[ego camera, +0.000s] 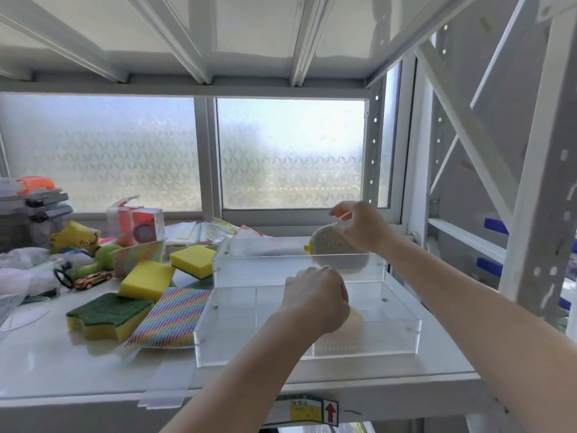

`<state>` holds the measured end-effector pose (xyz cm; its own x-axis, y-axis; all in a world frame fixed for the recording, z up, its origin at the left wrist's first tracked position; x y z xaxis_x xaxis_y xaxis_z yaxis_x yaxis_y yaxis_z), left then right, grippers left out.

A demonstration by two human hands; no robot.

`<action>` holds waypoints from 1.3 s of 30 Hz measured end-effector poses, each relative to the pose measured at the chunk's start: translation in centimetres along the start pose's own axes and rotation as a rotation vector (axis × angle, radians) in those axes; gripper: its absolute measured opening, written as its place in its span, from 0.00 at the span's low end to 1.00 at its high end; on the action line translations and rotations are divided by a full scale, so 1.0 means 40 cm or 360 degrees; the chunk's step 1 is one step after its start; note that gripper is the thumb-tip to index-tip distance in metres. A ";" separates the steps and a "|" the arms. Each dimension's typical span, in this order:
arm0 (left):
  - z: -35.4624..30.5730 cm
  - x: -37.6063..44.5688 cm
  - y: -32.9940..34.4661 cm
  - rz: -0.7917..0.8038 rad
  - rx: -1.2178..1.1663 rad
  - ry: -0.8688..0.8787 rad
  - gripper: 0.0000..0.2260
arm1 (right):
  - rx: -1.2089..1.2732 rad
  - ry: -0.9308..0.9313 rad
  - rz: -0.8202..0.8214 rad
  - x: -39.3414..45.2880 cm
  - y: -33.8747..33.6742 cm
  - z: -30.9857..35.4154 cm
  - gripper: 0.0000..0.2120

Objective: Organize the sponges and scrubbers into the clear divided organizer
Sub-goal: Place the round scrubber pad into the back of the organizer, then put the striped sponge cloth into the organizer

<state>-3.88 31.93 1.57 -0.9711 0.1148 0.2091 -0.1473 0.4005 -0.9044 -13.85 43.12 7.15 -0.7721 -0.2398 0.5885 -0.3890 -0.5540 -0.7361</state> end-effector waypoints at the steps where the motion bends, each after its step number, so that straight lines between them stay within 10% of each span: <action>1: 0.008 0.003 -0.005 -0.0021 0.0001 -0.0004 0.14 | 0.0011 -0.0024 0.0022 0.003 0.004 0.020 0.15; 15: 0.298 -0.023 -0.215 -0.0412 0.0020 -0.0401 0.21 | 0.0268 -0.0312 0.0187 0.063 0.132 0.337 0.21; 28: 0.775 -0.072 -0.248 -0.0118 0.0001 -0.1006 0.36 | -0.0709 -0.0412 0.1523 0.020 0.451 0.578 0.45; 39: 0.819 -0.067 -0.230 -0.0162 -0.0185 -0.0979 0.49 | -0.0740 -0.0266 0.1699 0.002 0.488 0.552 0.50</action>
<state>-6.07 -1.85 -2.87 -0.8885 -0.4588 0.0084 -0.2566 0.4818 -0.8379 -10.42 14.69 0.22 -0.7554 -0.5271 -0.3893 0.2427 0.3269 -0.9134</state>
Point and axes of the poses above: each hand's wrist, its own x-axis towards the middle knuckle, its own y-axis out of the palm, z = x × y, the point moved 4 cm from there along x, towards the middle knuckle, and after that the axes turned 8 degrees about -y, right-handed, at the moved point
